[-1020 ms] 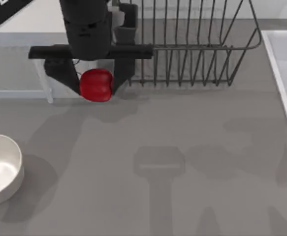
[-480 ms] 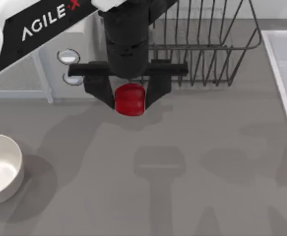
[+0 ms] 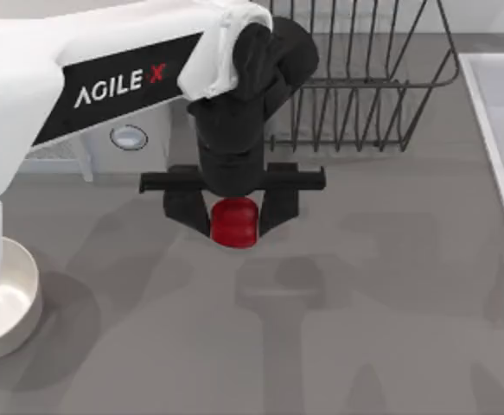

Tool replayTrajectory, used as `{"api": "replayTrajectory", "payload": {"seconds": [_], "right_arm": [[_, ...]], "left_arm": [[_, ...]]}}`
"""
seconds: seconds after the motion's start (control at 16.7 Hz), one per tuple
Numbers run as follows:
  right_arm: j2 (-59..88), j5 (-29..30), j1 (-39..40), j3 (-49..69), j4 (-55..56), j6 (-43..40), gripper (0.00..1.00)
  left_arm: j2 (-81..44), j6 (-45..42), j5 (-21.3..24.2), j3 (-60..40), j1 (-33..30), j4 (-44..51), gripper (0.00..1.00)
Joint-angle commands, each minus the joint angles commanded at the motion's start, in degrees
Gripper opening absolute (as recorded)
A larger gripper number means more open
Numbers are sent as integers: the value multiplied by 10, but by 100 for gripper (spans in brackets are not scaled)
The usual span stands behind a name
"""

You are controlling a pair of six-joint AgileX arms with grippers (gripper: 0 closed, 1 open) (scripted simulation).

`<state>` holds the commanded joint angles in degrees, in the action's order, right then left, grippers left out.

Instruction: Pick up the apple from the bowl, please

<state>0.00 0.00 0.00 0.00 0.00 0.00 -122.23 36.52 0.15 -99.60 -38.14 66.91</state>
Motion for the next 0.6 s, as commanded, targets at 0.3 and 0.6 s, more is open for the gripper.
{"api": "replayTrajectory", "payload": {"seconds": [0.3,0.6], "right_arm": [[0,0,0,0,0,0,100],[0,0,0,0,0,0,100]], "left_arm": [[-5,0,0,52,-1,-53,0],[-5,0,0,52,-1,-53,23]]}}
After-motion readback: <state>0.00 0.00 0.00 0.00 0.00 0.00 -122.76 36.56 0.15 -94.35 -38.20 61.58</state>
